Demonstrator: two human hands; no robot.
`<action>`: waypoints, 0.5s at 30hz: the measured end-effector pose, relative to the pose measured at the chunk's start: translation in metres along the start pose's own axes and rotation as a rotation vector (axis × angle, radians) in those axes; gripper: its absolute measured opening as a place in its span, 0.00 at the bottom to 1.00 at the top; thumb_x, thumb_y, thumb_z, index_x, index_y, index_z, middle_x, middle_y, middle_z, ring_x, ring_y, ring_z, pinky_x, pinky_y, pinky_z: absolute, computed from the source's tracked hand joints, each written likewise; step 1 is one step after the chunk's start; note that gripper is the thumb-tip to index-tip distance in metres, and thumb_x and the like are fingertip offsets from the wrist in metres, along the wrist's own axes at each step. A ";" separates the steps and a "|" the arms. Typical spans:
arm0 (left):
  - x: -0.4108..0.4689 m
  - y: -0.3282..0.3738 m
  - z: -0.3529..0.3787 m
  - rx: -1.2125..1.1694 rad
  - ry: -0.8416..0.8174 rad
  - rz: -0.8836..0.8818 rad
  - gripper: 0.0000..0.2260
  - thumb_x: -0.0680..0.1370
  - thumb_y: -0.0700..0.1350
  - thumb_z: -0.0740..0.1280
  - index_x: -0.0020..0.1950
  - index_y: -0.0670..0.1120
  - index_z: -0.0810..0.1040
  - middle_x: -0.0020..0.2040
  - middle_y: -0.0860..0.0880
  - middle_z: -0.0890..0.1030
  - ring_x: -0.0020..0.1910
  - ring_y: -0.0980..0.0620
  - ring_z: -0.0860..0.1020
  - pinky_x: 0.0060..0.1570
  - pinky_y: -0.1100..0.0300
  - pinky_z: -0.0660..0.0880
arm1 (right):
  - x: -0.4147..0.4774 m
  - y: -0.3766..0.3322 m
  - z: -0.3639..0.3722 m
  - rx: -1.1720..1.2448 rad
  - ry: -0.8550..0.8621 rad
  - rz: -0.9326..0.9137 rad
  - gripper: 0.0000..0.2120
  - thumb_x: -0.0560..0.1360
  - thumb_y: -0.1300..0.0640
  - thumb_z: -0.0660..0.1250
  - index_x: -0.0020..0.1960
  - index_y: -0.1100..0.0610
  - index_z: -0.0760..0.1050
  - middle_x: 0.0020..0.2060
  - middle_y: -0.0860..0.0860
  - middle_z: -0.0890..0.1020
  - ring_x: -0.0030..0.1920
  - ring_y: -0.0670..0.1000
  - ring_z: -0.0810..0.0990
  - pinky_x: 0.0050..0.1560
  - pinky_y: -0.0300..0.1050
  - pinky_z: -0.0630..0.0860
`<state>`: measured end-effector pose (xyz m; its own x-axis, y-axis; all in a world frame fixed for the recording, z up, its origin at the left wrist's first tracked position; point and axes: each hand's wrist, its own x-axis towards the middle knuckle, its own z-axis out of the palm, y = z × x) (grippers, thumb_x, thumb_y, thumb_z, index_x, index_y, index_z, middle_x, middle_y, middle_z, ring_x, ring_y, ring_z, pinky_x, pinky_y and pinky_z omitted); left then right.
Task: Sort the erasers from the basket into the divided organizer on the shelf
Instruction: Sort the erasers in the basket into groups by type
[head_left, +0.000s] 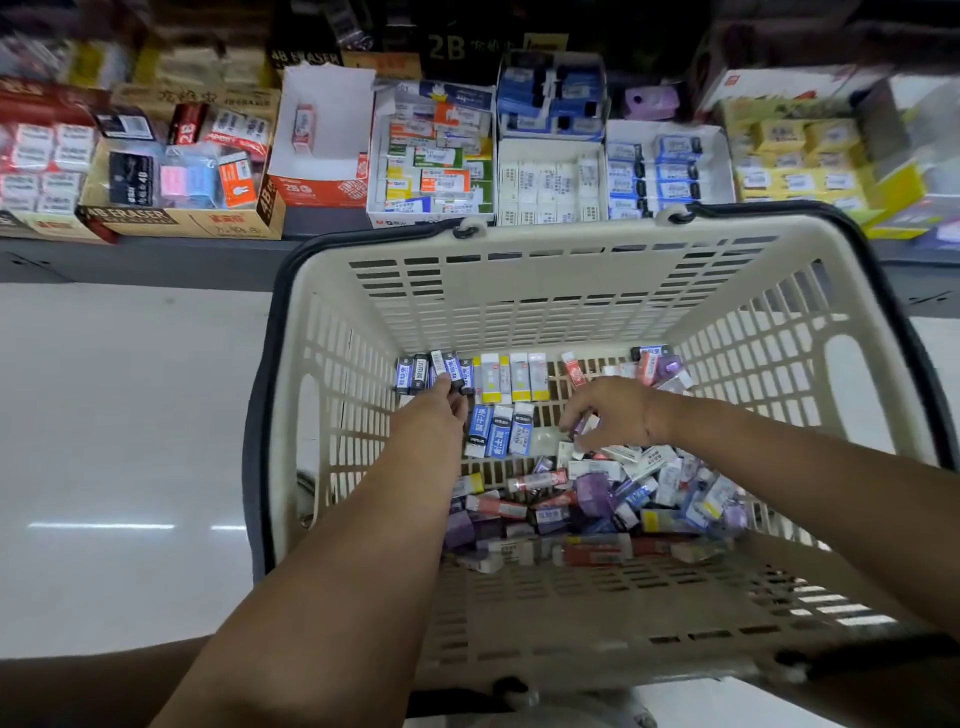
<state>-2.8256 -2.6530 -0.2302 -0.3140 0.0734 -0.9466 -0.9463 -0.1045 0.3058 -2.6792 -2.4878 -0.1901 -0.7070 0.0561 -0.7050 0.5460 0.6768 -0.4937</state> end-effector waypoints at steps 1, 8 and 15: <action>0.002 -0.001 0.001 -0.029 0.003 0.030 0.11 0.81 0.41 0.64 0.61 0.38 0.75 0.58 0.44 0.79 0.46 0.53 0.79 0.37 0.64 0.79 | -0.001 0.004 0.003 -0.076 -0.015 -0.022 0.14 0.72 0.57 0.73 0.57 0.56 0.79 0.54 0.48 0.79 0.54 0.45 0.74 0.53 0.36 0.69; -0.037 -0.038 -0.003 1.017 -0.075 0.546 0.10 0.77 0.50 0.69 0.46 0.42 0.82 0.47 0.50 0.81 0.44 0.52 0.77 0.49 0.60 0.71 | -0.004 0.011 0.000 -0.457 -0.082 -0.076 0.24 0.71 0.52 0.73 0.65 0.48 0.72 0.62 0.48 0.70 0.63 0.51 0.68 0.63 0.44 0.62; -0.050 -0.077 0.013 1.505 -0.539 0.512 0.16 0.76 0.44 0.71 0.60 0.39 0.79 0.61 0.43 0.79 0.59 0.46 0.77 0.59 0.58 0.71 | -0.016 0.022 0.010 -0.404 0.001 -0.091 0.25 0.71 0.59 0.72 0.66 0.53 0.71 0.64 0.50 0.68 0.61 0.53 0.72 0.61 0.47 0.71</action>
<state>-2.7379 -2.6354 -0.2051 -0.2785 0.6764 -0.6819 0.1298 0.7300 0.6711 -2.6511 -2.4809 -0.1944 -0.7450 -0.0168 -0.6668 0.2608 0.9127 -0.3144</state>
